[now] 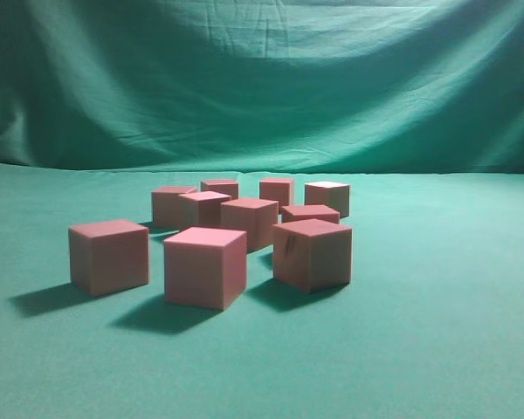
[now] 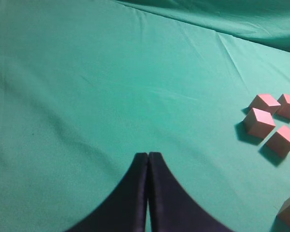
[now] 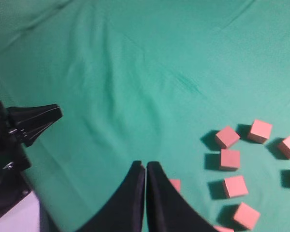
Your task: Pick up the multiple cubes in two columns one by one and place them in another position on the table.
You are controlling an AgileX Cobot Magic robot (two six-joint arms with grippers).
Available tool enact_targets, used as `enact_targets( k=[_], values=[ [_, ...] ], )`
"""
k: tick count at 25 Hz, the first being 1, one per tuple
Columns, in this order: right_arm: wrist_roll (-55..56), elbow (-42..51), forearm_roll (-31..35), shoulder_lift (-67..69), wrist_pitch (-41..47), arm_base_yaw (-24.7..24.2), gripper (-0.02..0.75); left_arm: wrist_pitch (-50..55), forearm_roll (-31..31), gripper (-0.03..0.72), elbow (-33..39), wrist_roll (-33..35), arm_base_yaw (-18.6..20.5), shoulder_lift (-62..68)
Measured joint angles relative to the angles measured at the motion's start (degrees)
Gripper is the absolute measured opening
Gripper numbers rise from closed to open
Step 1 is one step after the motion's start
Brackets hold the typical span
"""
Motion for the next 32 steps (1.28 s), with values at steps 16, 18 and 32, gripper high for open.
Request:
enact_targets(
  k=[16,18,32],
  values=[
    [-10.06,0.12,-2.61,-22.2,14.65,0.0,0.0,0.0,0.0,0.0,0.0,0.0,0.0,0.0],
    [-11.71,1.0,-2.74,-24.71,14.65,0.0,0.0,0.0,0.0,0.0,0.0,0.0,0.0,0.0],
    [-13.11,32.21,-6.66,-51.31,-1.69,-10.3,0.0,0.0,0.0,0.0,0.0,0.0,0.0,0.0]
  ],
)
